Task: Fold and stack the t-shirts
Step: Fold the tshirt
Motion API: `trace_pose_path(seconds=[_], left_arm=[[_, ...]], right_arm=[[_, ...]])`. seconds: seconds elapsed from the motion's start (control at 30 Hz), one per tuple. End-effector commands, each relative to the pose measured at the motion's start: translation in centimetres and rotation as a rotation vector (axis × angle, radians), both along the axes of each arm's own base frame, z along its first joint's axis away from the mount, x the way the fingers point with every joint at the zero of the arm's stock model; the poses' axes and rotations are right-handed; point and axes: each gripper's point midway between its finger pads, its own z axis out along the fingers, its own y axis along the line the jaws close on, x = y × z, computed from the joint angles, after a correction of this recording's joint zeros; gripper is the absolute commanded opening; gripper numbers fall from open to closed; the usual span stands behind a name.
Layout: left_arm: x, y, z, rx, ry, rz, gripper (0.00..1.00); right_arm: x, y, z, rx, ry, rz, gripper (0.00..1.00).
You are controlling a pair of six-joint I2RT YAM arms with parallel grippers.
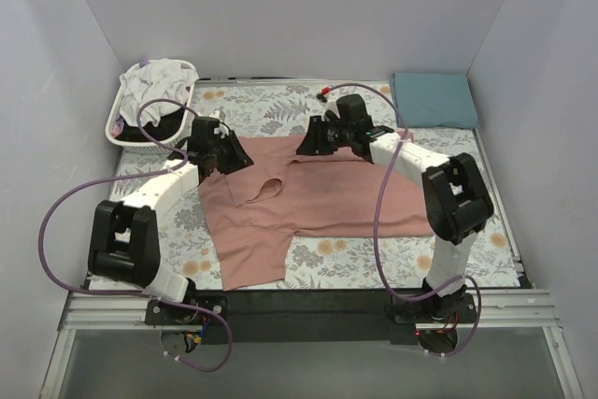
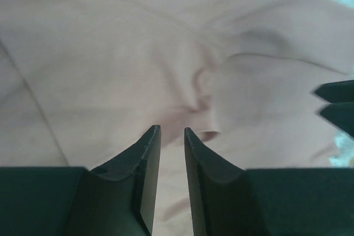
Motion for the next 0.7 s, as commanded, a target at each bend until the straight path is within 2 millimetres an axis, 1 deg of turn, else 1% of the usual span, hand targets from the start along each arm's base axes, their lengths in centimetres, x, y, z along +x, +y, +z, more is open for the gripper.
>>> trace_pose_path(seconds=[0.0,0.03,0.07,0.1,0.13,0.17,0.2,0.27,0.3,0.37,0.4,0.47,0.5,0.57,0.6,0.63,0.67], left_arm=[[-1.3,1.6,-4.8,0.075,0.137,0.017,0.22],[-1.6,1.7,-5.6,0.091,0.166,0.012,0.22],[-2.1,1.8,-6.2,0.097,0.193,0.01,0.2],[-2.7,1.9,-6.9,0.1,0.215,0.008,0.17],[-3.0,2.0,-7.3,0.105,0.225,0.01,0.17],[-3.4,2.1,-7.7,0.107,0.24,0.012,0.17],[-4.0,2.3,-8.3,0.114,0.258,0.012,0.17],[-4.5,2.8,-8.9,0.133,0.281,0.029,0.17],[-4.8,3.0,-9.2,0.142,0.292,0.034,0.16],[-5.6,3.5,-9.7,0.163,0.313,0.045,0.16],[-5.6,3.7,-9.5,0.165,0.31,0.047,0.16],[-6.1,4.1,-9.6,0.178,0.319,0.056,0.16],[-6.1,4.4,-9.3,0.182,0.312,0.064,0.16],[-6.3,5.0,-9.3,0.196,0.317,0.084,0.15],[-6.3,5.2,-9.2,0.196,0.318,0.089,0.15],[-6.4,5.3,-9.0,0.192,0.315,0.096,0.15],[-6.4,5.4,-9.0,0.189,0.32,0.103,0.15]], right_arm=[[1.0,5.2,1.7,0.101,-0.01,0.054,0.38],[1.1,6.2,1.8,0.112,-0.007,0.067,0.38],[1.5,7.3,2.4,0.134,-0.018,0.077,0.37],[1.3,8.5,1.0,0.132,0.012,0.09,0.37],[1.4,9.1,0.5,0.134,0.022,0.098,0.36],[1.5,10.0,0.8,0.15,0.018,0.115,0.35],[1.0,10.8,-1.2,0.138,0.059,0.127,0.33],[0.3,11.4,-2.5,0.137,0.094,0.155,0.31],[-0.3,11.6,-3.8,0.127,0.121,0.168,0.3],[-1.5,11.5,-5.1,0.114,0.151,0.185,0.27],[-2.5,10.7,-6.5,0.092,0.187,0.186,0.27],[-3.5,9.5,-7.9,0.059,0.2,0.185,0.24],[-4.7,8.3,-9.1,0.032,0.224,0.18,0.23],[-5.1,6.9,-10.0,0.009,0.237,0.168,0.22],[-5.1,6.4,-9.8,0.01,0.231,0.167,0.22],[-5.4,5.8,-10.2,0.002,0.241,0.162,0.22],[-5.3,5.5,-9.9,0.008,0.237,0.163,0.22]])
